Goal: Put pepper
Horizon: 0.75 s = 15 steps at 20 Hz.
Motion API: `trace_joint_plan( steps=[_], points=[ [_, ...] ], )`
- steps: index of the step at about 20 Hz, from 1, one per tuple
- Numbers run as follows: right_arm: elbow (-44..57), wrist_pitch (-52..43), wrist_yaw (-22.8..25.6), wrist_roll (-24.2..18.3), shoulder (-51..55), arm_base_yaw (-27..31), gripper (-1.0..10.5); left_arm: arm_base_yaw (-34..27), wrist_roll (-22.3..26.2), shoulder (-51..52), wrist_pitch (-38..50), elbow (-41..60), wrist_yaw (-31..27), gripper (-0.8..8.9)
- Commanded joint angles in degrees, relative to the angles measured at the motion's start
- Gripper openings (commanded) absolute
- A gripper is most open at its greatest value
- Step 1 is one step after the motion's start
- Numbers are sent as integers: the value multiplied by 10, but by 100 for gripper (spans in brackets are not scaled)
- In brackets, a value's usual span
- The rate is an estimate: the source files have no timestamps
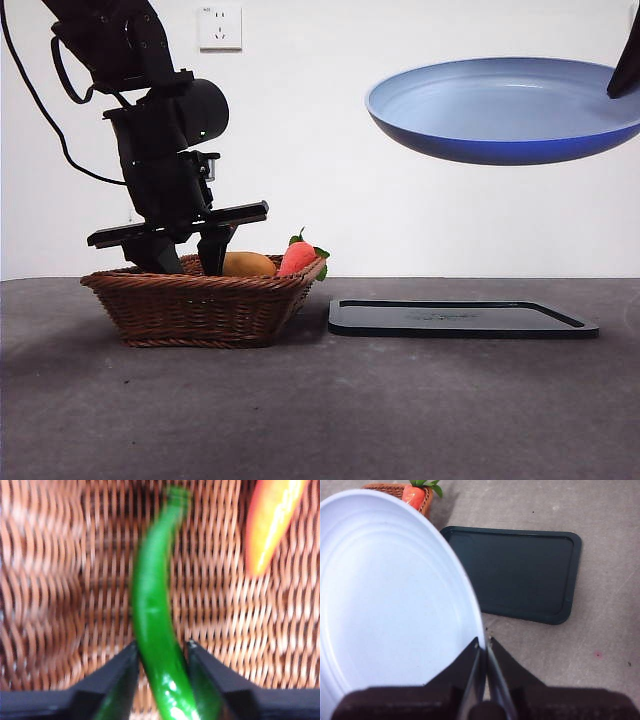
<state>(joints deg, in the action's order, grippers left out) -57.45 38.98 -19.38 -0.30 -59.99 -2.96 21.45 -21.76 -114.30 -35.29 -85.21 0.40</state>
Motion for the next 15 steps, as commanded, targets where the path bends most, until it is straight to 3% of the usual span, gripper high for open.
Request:
trace_joint_plan(
  steps=[1, 8, 15],
  points=[
    [-10, -8, -2, 2, -4, -1, 4, 3, -17, -12, -2, -11, 1, 111],
    [-10, -8, -2, 2, -4, -1, 4, 3, -25, -6, 6, -11, 45, 110],
    [-10, -8, -2, 2, -13, -1, 4, 3, -22, 55, 10, -12, 50, 110]
  ],
)
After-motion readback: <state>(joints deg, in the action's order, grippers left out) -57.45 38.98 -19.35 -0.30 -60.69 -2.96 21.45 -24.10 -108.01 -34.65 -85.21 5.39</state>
